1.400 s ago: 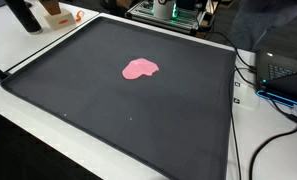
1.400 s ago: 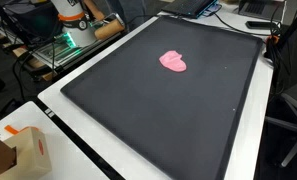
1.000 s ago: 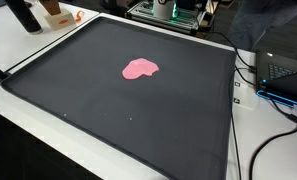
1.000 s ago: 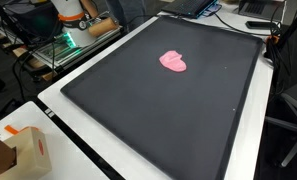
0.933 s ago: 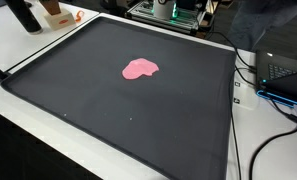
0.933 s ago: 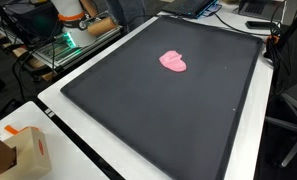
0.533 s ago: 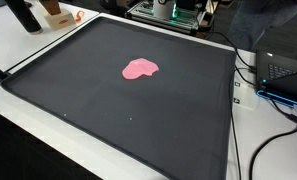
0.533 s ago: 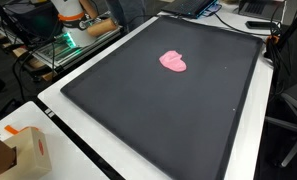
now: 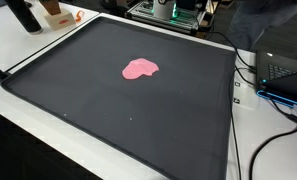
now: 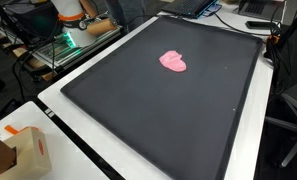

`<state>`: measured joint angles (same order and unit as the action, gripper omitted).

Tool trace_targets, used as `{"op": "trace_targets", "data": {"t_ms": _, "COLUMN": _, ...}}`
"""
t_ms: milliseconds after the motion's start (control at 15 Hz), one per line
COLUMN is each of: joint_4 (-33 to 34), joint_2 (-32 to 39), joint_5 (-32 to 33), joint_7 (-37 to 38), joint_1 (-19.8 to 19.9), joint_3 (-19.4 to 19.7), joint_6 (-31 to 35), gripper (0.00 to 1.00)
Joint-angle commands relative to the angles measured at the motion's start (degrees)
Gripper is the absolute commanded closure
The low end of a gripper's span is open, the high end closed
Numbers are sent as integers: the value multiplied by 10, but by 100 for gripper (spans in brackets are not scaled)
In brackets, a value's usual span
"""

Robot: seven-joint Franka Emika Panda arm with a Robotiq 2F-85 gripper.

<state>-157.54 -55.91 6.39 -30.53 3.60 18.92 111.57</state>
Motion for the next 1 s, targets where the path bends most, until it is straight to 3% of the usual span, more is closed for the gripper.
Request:
{"op": "trace_targets", "data": {"t_ms": 0, "joint_4": 1, "joint_2": 1, "joint_5": -2, "joint_7": -10, "joint_1": -10, "joint_3": 7, "joint_6": 0, "gripper": 77}}
{"op": "trace_targets", "data": {"t_ms": 133, "joint_4": 1, "joint_2": 0, "joint_5": -5, "joint_7": -15, "joint_1": -12, "joint_3": 11, "joint_6": 1, "gripper": 77}}
{"op": "trace_targets", "data": {"t_ms": 200, "joint_4": 1, "joint_2": 0, "joint_5": 1, "joint_7": -2, "joint_1": -4, "joint_3": 1, "joint_6": -1, "gripper": 52}}
{"op": "trace_targets", "data": {"t_ms": 933, "joint_4": 0, "joint_2": 1, "joint_5": -1, "joint_7": -7, "joint_1": -7, "joint_3": 3, "joint_6": -1, "gripper": 52}}
